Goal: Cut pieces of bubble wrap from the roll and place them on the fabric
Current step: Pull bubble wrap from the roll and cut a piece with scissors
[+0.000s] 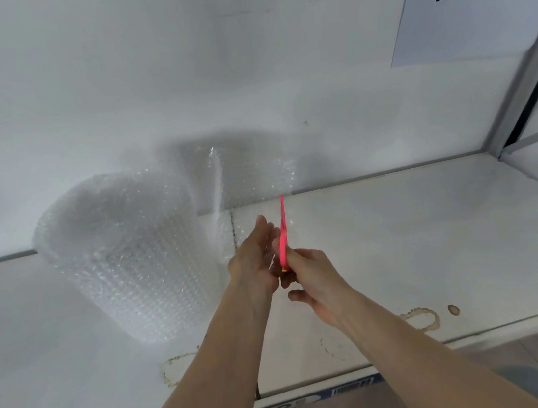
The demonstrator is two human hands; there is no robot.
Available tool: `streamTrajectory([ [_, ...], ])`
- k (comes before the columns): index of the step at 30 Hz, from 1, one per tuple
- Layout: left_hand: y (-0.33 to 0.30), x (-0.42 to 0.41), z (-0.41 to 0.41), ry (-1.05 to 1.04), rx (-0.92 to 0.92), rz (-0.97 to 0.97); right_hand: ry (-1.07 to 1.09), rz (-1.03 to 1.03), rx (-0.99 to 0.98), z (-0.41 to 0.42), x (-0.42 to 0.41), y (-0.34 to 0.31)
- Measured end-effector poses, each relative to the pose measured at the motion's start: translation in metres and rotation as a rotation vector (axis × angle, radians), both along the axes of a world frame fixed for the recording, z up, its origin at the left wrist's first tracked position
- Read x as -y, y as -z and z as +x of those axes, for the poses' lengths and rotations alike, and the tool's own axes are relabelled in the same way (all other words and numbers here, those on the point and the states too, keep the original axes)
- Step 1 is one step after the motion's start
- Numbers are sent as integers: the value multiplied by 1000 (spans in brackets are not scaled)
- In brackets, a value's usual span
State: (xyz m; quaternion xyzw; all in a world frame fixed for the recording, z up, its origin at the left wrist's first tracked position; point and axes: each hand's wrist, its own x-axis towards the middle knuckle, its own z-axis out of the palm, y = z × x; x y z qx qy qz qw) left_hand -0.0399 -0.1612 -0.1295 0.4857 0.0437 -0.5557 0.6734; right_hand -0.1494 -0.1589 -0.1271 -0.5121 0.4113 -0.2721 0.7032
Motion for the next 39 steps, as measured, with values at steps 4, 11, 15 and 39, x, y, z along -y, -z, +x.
streamTrajectory([
  [4, 4, 3, -4, -30, 11, 23, -6, -5, -7, -1, 1, 0],
  [11, 9, 5, -3, -5, 17, 49, 6, 1, 16, 2, 3, -1],
  [15, 9, 4, -3, -5, 26, 60, 4, 1, 3, 3, 2, -1],
  [39, -3, -2, -5, -74, 8, 11, 45, -16, 8, 4, 9, 1],
])
